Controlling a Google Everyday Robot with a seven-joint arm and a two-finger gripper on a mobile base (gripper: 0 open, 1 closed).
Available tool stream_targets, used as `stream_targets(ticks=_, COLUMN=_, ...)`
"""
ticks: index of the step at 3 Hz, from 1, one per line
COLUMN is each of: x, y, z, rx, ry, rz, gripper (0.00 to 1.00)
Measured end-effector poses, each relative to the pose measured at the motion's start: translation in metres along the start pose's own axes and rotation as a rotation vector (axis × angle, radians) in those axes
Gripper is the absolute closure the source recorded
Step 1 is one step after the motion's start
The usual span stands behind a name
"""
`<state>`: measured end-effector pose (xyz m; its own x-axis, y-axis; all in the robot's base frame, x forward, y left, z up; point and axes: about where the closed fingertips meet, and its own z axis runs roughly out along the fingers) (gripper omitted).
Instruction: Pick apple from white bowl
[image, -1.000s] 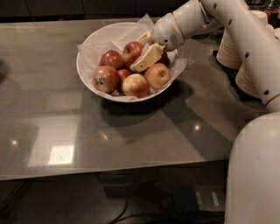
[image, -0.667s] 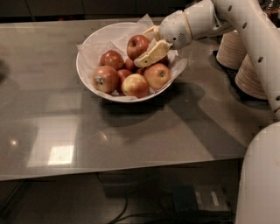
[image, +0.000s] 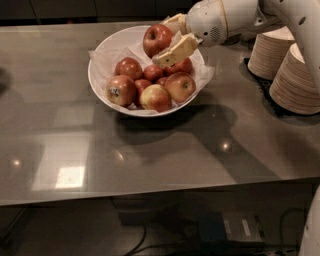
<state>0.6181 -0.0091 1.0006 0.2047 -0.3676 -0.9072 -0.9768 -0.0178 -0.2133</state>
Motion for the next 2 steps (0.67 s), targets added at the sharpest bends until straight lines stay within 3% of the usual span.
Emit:
stream_targets(ticks=1, x=-0.0407, y=0.0331, z=0.0000, rx=0.008, ry=0.084, rz=-0.058, gripper=1.00)
stream_targets(ticks=2, x=-0.0402, y=0.0339, z=0.0010, rx=0.005, ry=0.085, rz=-0.057, gripper=1.00)
